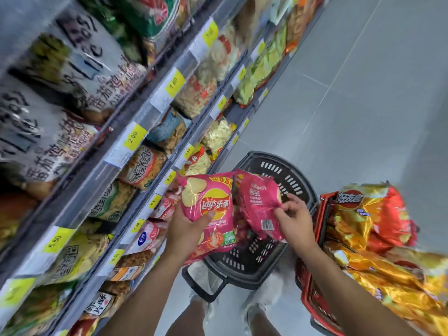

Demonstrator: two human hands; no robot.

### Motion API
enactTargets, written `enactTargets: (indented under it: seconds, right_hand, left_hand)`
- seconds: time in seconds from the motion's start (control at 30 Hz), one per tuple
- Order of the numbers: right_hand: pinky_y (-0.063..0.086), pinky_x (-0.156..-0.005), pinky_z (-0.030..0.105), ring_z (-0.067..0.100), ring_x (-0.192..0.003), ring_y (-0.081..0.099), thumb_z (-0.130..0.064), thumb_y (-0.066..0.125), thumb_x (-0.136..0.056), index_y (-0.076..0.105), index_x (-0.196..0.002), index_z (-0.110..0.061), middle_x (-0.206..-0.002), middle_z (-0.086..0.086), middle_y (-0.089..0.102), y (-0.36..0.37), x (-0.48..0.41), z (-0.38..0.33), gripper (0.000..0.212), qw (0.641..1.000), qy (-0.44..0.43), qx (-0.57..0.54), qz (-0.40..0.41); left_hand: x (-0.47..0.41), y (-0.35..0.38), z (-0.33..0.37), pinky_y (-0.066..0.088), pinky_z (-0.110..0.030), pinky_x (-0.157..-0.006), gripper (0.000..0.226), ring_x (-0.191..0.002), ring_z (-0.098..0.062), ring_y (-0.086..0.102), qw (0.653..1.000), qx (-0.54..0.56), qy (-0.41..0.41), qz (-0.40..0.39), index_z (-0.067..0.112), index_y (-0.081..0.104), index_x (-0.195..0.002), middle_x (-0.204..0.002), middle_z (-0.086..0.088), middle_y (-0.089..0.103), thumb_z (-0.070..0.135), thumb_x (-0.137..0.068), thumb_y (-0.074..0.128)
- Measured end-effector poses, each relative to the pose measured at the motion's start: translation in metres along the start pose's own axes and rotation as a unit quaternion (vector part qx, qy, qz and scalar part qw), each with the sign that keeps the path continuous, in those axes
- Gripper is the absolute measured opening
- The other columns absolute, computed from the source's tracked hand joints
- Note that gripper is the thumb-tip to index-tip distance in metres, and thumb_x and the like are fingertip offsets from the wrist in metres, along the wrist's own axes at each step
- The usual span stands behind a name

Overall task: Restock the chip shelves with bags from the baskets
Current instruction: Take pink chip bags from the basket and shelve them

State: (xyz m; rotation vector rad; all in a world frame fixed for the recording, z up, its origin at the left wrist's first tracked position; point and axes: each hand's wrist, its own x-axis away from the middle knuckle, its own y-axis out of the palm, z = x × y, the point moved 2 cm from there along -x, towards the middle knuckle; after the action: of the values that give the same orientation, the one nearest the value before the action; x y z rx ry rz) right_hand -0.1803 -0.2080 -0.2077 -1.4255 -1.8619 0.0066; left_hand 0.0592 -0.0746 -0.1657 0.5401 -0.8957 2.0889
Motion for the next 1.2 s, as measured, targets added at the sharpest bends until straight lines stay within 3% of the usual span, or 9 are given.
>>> enactTargets:
  seconds: [0.13,0.27,0.47,0.63,0.77,0.87,0.93,1.03,1.2]
  right_hand:
    - [0.056,-0.072,0.02,0.012,-0.096,0.071,-0.012,0.062,-0.096,0.052,-0.081,-0.009,-0.116,0.009,0.07,-0.047,0.028,-0.056,0.019,0.994,-0.033,-0.106,-0.027]
    - [0.049,-0.052,0.018,0.005,-0.061,0.066,-0.016,0.057,-0.102,0.044,-0.082,-0.015,-0.079,0.003,0.064,-0.086,0.071,-0.117,0.024,0.99,-0.06,-0.121,-0.045]
    - [0.06,-0.072,0.044,0.02,-0.08,0.069,-0.034,0.066,-0.098,0.05,-0.096,-0.019,-0.095,0.005,0.067,-0.133,0.128,-0.193,0.022,0.979,-0.137,-0.136,-0.07]
    - [0.055,-0.081,0.025,0.008,-0.103,0.063,-0.049,0.053,-0.095,0.058,-0.113,-0.028,-0.113,-0.009,0.064,-0.159,0.161,-0.233,0.029,0.96,-0.206,-0.161,-0.097]
    - [0.057,-0.072,0.022,0.008,-0.117,0.06,-0.025,0.041,-0.11,0.056,-0.124,-0.027,-0.128,-0.008,0.061,-0.173,0.185,-0.257,0.021,0.955,-0.196,-0.196,-0.104]
    - [0.056,-0.093,0.035,0.02,-0.117,0.064,0.0,0.045,-0.105,0.061,-0.113,-0.027,-0.122,-0.004,0.067,-0.182,0.203,-0.268,0.032,0.948,-0.261,-0.169,-0.069]
    - [0.059,-0.083,0.029,0.024,-0.108,0.067,0.002,0.058,-0.1,0.062,-0.111,-0.025,-0.12,0.0,0.067,-0.185,0.217,-0.273,0.029,0.943,-0.283,-0.163,-0.065]
    - [0.059,-0.08,0.034,0.021,-0.1,0.064,-0.005,0.07,-0.094,0.06,-0.118,-0.022,-0.121,0.003,0.065,-0.183,0.244,-0.28,0.031,0.938,-0.295,-0.173,-0.06]
    - [0.049,-0.099,0.032,0.017,-0.128,0.054,-0.024,0.078,-0.089,0.04,-0.148,-0.023,-0.144,-0.001,0.051,-0.177,0.286,-0.277,0.071,0.952,-0.262,-0.129,-0.089]
  left_hand:
    - [0.044,-0.002,0.072,0.044,-0.032,-0.103,0.075,-0.118,-0.008,0.057,0.998,0.025,0.049,-0.009,0.04,0.042,-0.143,-0.117,0.029,0.057,0.036,-0.083,0.087]
    - [0.089,-0.005,0.135,0.053,-0.044,-0.104,0.087,-0.119,-0.016,0.065,0.996,0.032,0.077,-0.013,0.036,0.047,-0.142,-0.129,0.013,0.067,0.063,-0.069,0.087]
    - [0.157,-0.027,0.205,0.044,-0.047,-0.114,0.087,-0.131,-0.017,0.055,0.988,0.092,0.126,-0.01,0.032,0.041,-0.152,-0.142,0.011,0.058,0.05,-0.08,0.086]
    - [0.185,-0.055,0.22,0.045,-0.051,-0.114,0.113,-0.13,-0.019,0.058,0.984,0.117,0.136,0.008,0.038,0.043,-0.15,-0.142,0.009,0.061,0.085,-0.055,0.081]
    - [0.216,-0.082,0.231,0.044,-0.031,-0.099,0.043,-0.101,0.0,0.061,0.978,0.157,0.135,-0.029,0.046,0.051,-0.115,-0.108,0.022,0.063,0.042,-0.086,0.083]
    - [0.235,-0.099,0.232,0.046,-0.037,-0.105,0.057,-0.107,-0.009,0.065,0.973,0.176,0.135,-0.056,0.038,0.056,-0.119,-0.113,0.015,0.069,0.056,-0.076,0.087]
    - [0.245,-0.111,0.227,0.052,-0.046,-0.107,0.076,-0.112,-0.015,0.07,0.968,0.191,0.141,-0.078,0.033,0.061,-0.127,-0.119,0.008,0.075,0.066,-0.065,0.09]
    - [0.263,-0.13,0.221,0.058,-0.032,-0.087,0.031,-0.095,-0.008,0.072,0.959,0.208,0.159,-0.104,0.037,0.061,-0.11,-0.101,0.011,0.076,0.039,-0.086,0.081]
    - [0.29,-0.167,0.2,0.063,-0.044,-0.083,0.043,-0.096,-0.028,0.078,0.944,0.255,0.16,-0.138,0.022,0.064,-0.128,-0.108,-0.007,0.08,0.028,-0.088,0.079]
